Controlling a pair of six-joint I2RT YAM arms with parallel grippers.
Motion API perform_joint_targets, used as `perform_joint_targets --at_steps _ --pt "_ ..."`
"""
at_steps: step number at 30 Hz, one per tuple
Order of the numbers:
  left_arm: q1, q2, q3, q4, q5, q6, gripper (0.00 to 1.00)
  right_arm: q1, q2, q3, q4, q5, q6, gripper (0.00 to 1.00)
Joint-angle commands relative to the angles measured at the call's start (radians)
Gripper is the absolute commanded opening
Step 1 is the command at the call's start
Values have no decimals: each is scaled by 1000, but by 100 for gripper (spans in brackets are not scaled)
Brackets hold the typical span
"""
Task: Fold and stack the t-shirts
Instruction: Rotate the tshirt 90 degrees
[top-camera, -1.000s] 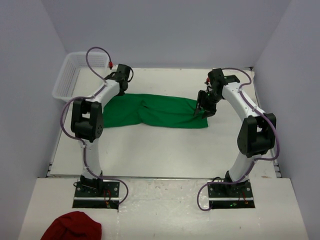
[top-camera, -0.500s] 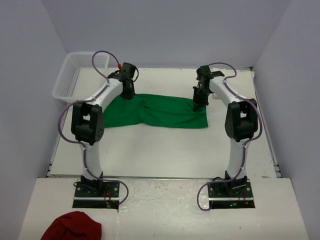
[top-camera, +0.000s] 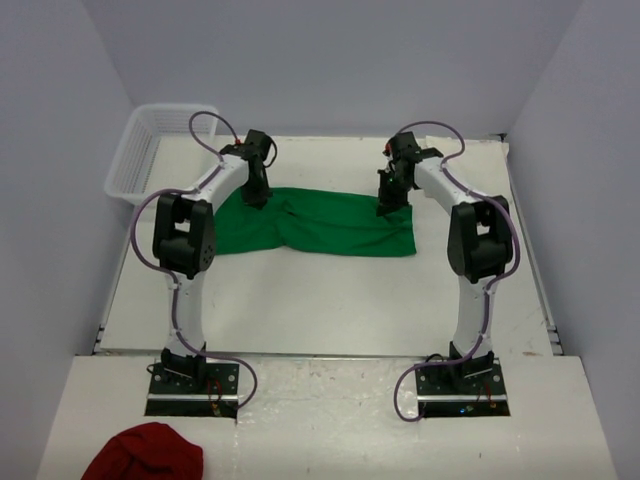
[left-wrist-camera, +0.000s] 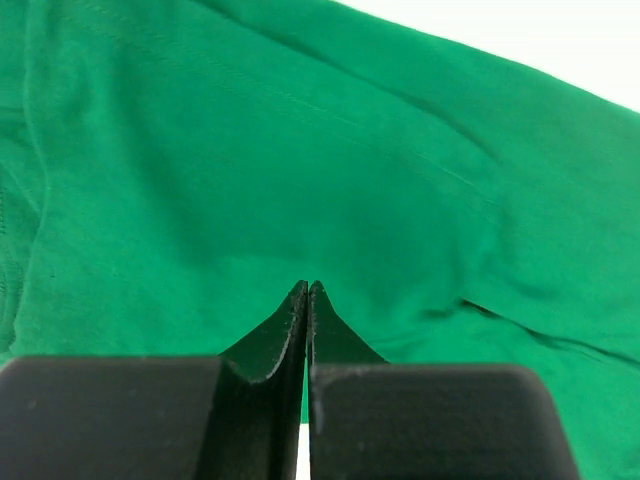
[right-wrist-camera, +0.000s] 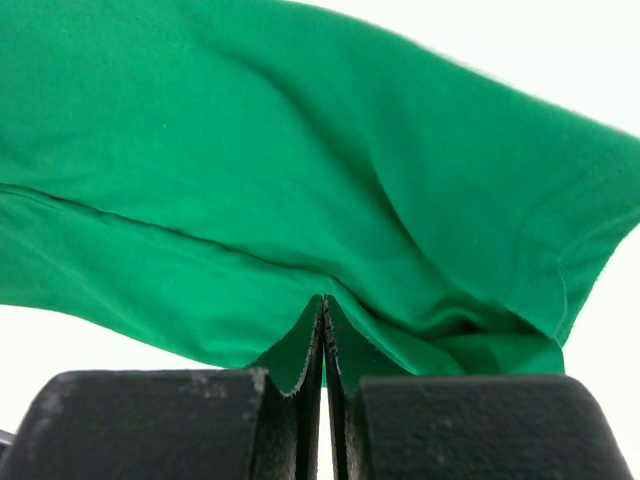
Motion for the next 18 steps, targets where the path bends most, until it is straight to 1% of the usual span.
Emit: perform_joint_targets --at_steps 1,5,8,12,18 --pt "34 27 36 -47 -13 -52 0 8 43 56 4 -39 -32 0" --pt "46 68 50 -58 -5 -77 0 8 91 142 -37 -45 -36 0" --pt "54 79 53 -61 17 -89 0 8 114 168 -45 -56 -39 0" --pt "60 99 51 -52 38 -95 0 13 132 153 -25 -71 -33 0" --pt "69 133 74 -50 69 -90 0 21 161 113 -43 -88 -16 0"
